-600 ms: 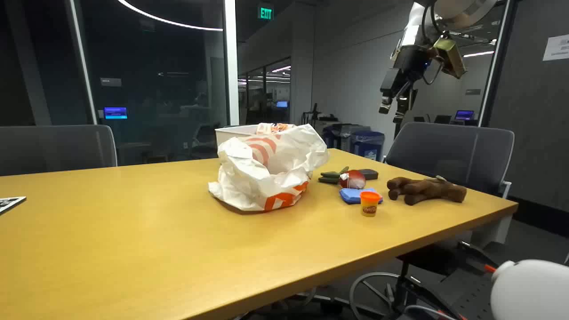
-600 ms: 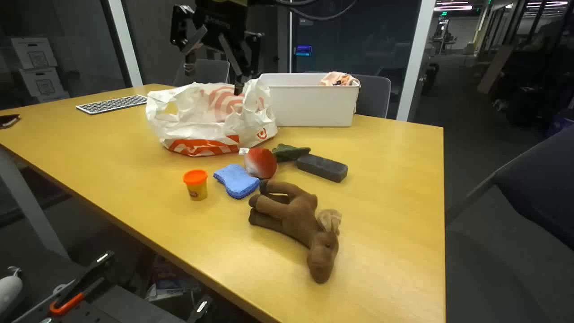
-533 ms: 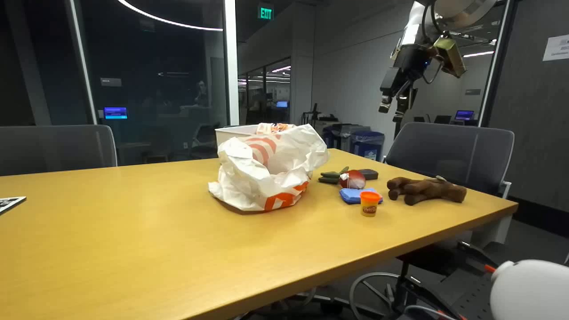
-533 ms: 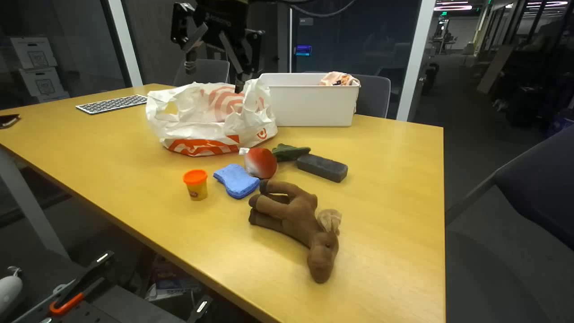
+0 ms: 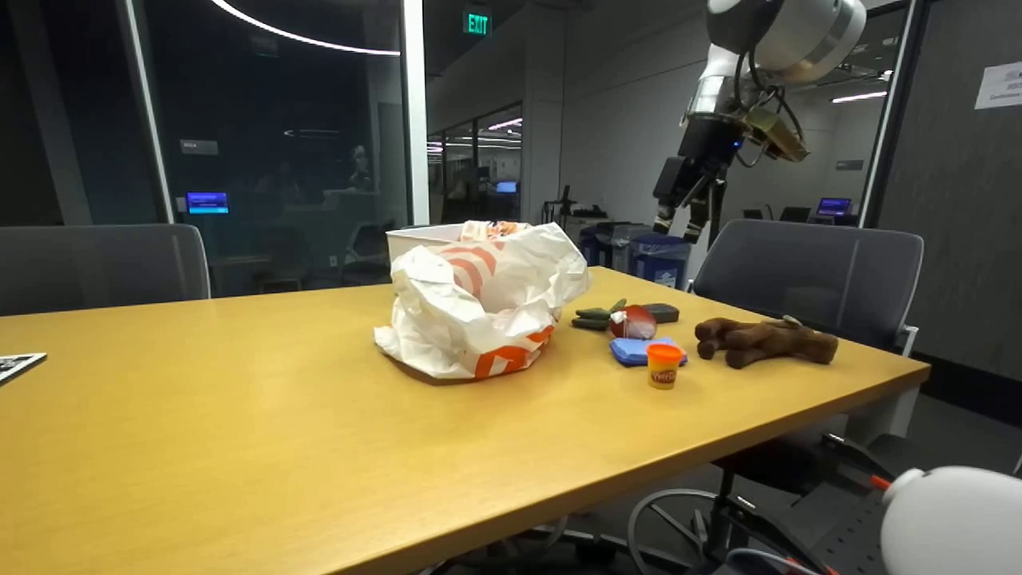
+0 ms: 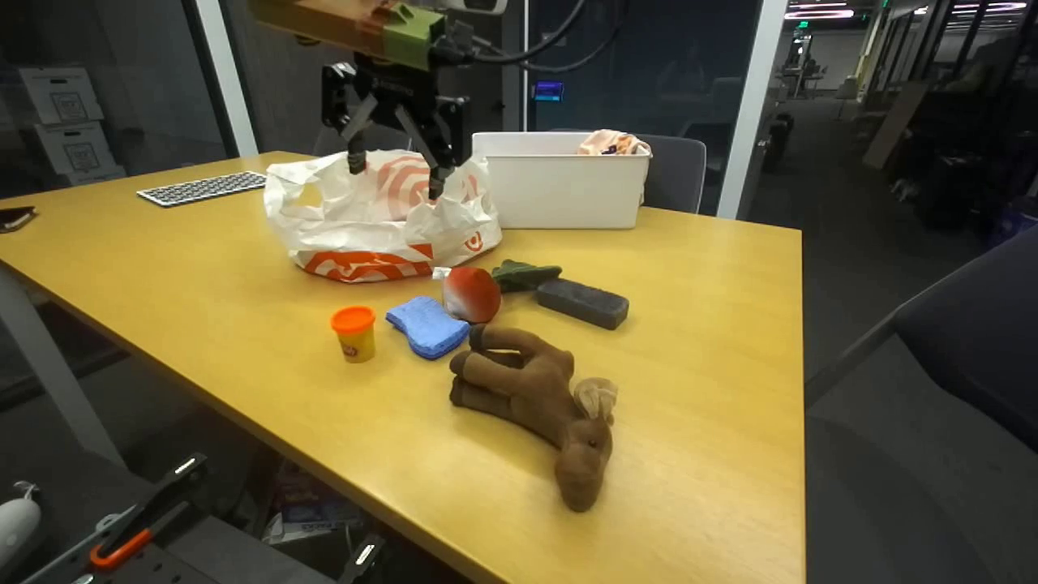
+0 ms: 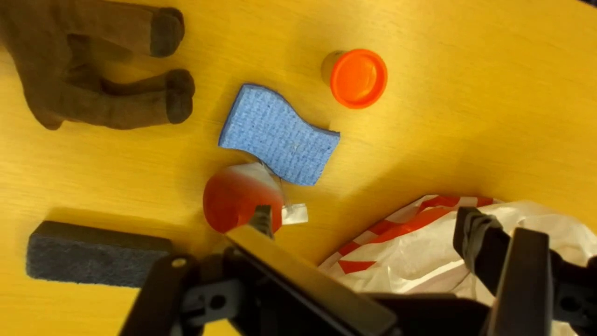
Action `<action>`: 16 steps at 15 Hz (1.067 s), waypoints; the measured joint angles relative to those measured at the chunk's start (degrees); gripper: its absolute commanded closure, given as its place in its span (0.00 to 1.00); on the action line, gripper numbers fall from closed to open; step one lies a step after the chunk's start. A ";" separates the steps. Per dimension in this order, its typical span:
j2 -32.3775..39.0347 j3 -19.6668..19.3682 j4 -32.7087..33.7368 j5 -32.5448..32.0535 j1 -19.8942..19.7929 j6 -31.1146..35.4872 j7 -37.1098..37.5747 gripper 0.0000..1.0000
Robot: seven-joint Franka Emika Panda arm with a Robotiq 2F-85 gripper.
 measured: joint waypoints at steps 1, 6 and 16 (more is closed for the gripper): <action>1.67 1.28 -0.46 -0.22 0.00 3.76 1.61 0.00; 12.32 5.85 -0.54 -2.54 0.00 16.91 7.99 0.00; 28.70 5.96 2.98 -22.52 -2.43 32.60 21.76 0.28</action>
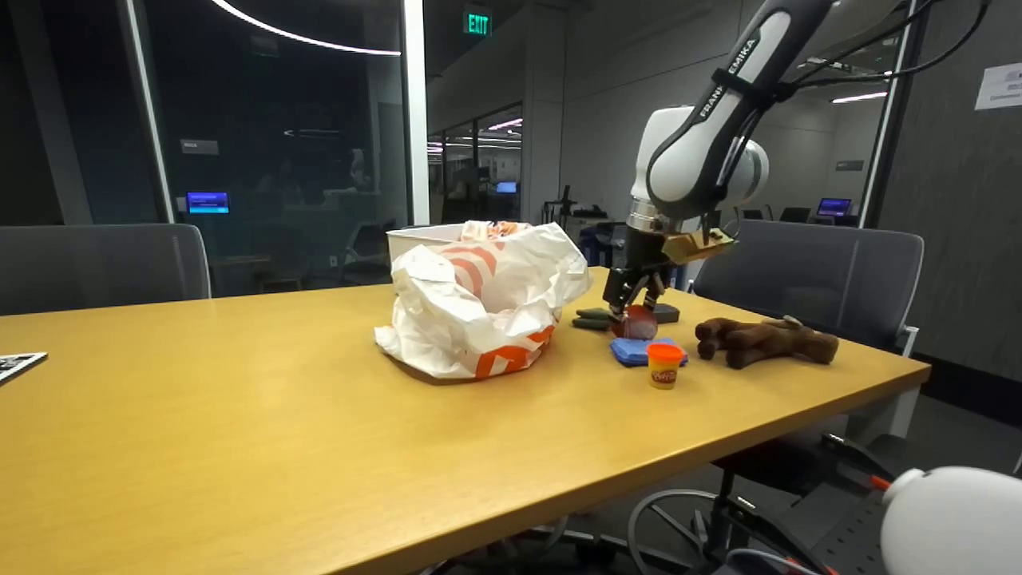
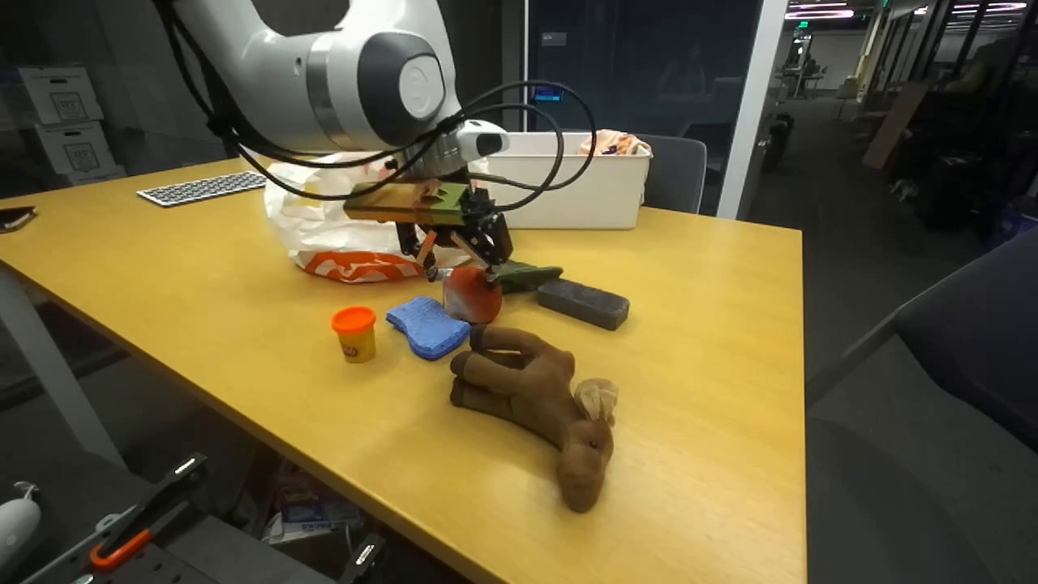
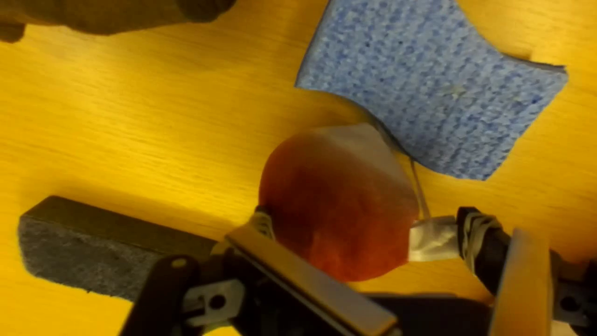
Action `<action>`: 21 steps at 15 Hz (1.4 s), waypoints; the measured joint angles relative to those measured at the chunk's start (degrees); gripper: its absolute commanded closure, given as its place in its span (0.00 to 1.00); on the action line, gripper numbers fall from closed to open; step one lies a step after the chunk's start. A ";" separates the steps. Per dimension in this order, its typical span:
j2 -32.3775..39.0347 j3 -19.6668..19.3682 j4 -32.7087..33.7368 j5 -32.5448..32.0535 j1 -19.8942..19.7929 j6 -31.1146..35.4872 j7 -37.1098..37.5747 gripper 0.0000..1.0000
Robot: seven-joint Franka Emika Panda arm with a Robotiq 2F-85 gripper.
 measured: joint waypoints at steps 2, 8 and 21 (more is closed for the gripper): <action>2.58 -1.22 1.53 -4.96 0.00 0.65 2.85 0.44; 4.51 -3.61 3.84 -12.46 1.28 0.65 7.84 0.88; -15.32 -3.08 -1.58 -19.16 -1.73 -5.17 17.32 0.95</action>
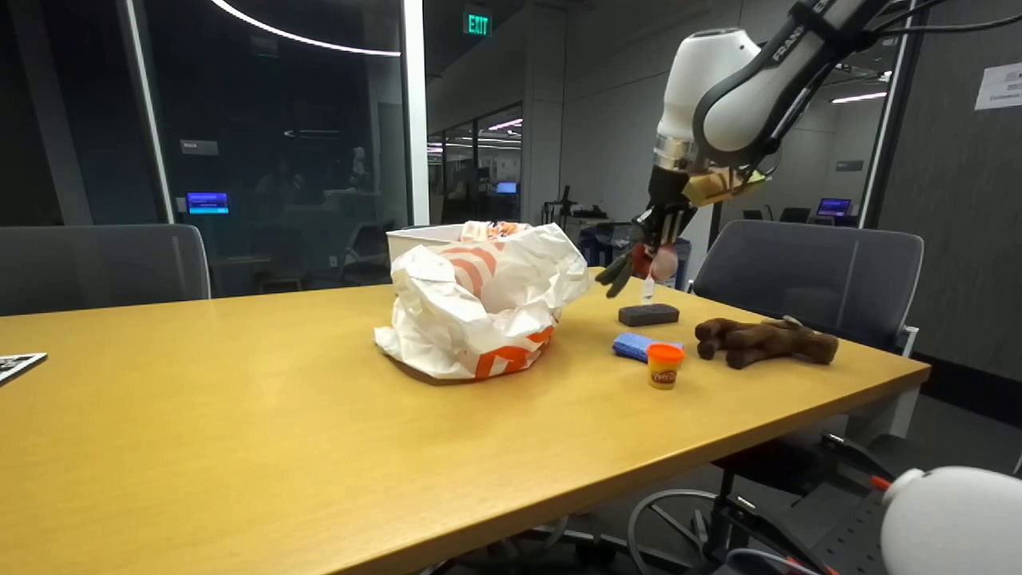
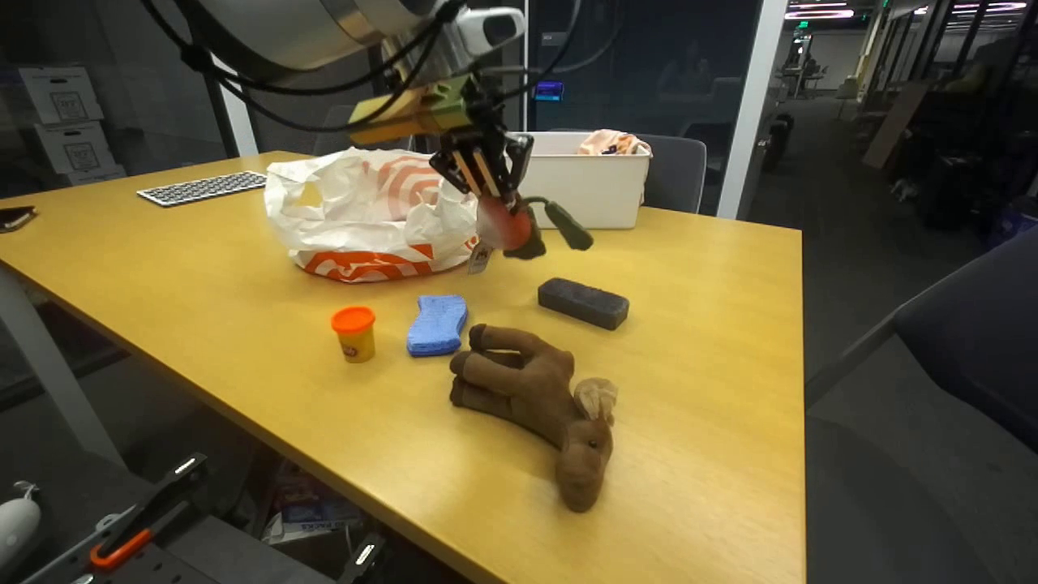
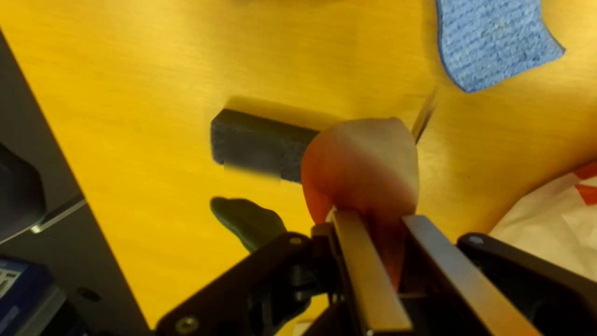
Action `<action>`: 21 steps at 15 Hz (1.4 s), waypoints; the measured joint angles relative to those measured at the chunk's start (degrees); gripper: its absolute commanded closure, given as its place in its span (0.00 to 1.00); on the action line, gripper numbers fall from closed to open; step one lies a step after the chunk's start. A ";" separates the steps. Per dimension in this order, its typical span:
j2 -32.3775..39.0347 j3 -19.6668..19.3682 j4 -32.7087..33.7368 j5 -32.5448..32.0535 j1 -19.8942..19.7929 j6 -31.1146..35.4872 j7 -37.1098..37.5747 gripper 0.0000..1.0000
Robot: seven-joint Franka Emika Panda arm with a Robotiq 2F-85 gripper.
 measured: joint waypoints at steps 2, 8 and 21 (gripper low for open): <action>-6.59 2.12 -2.27 -1.52 -2.37 -0.02 0.81 0.95; -24.50 3.87 -10.85 10.54 3.59 -1.35 -18.47 0.94; -16.14 7.35 -4.49 22.20 26.26 -4.91 -42.08 0.95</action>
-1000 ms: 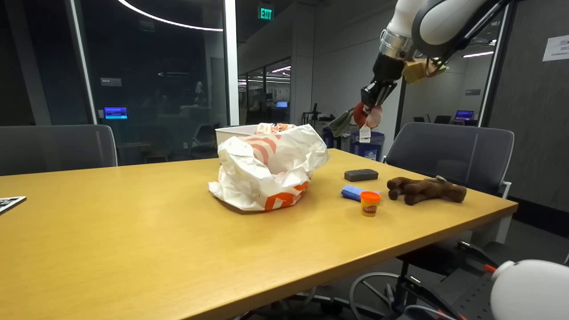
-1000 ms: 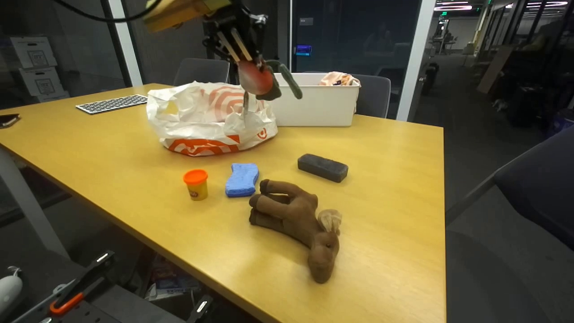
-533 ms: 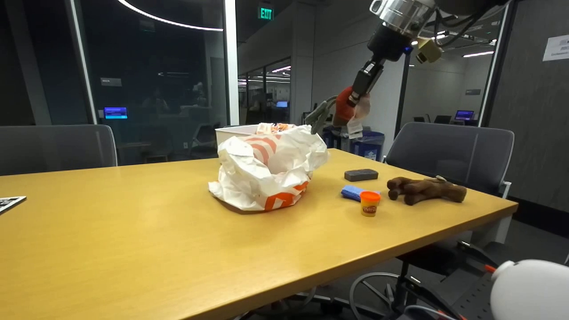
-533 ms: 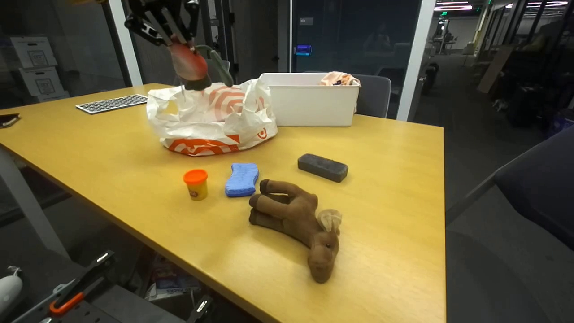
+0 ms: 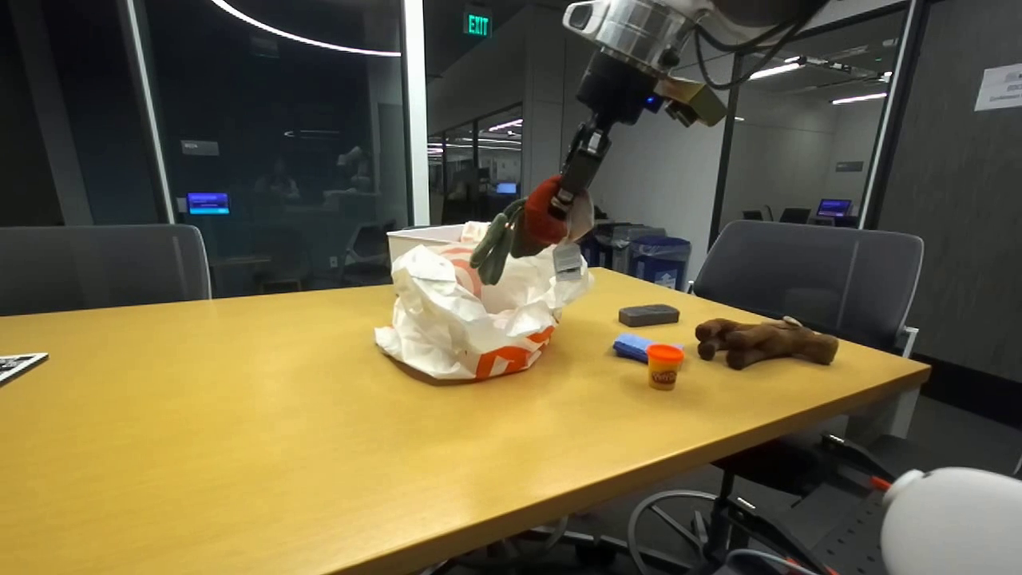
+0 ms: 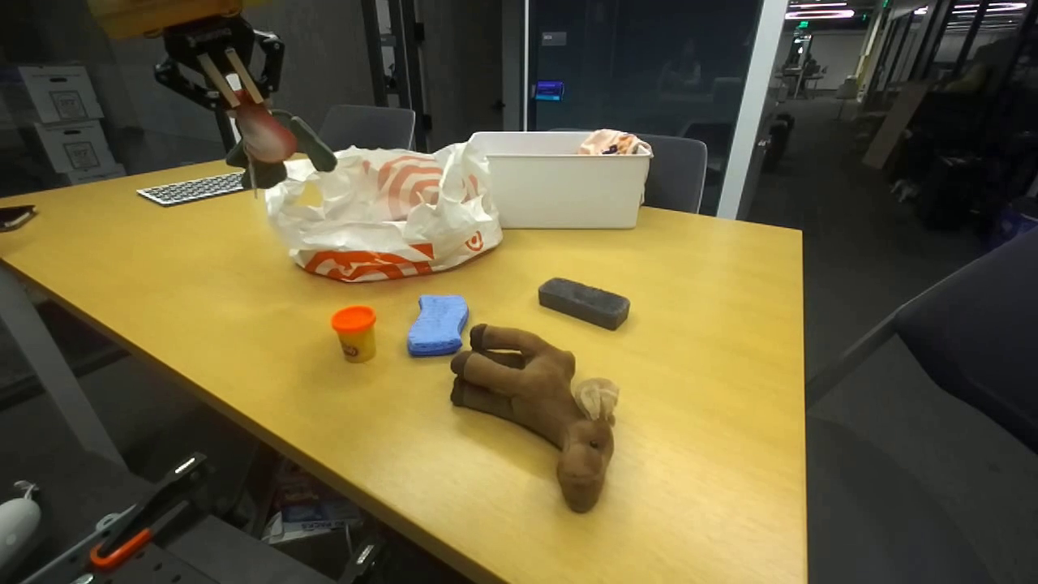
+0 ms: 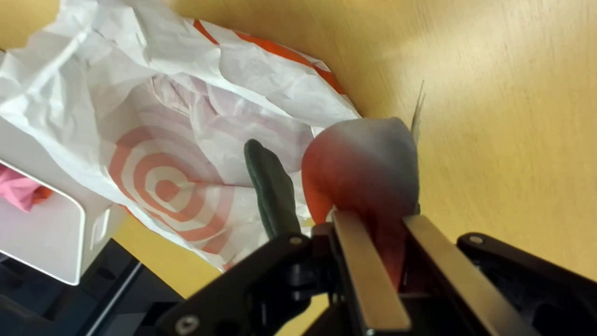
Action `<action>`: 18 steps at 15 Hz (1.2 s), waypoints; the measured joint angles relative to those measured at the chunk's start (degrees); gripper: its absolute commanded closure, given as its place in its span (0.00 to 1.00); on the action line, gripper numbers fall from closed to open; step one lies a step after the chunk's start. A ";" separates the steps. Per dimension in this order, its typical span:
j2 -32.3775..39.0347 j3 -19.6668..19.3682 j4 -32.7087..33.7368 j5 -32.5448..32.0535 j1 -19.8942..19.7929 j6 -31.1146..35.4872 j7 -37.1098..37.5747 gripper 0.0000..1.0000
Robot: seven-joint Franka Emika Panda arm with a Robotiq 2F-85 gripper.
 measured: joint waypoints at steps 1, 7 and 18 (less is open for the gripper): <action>3.30 0.69 2.53 -0.30 -0.14 0.02 -1.12 0.95; 23.14 3.84 20.42 -4.09 -5.04 -1.02 -6.48 0.94; 35.34 7.73 30.19 1.53 -15.24 -4.01 -23.96 0.92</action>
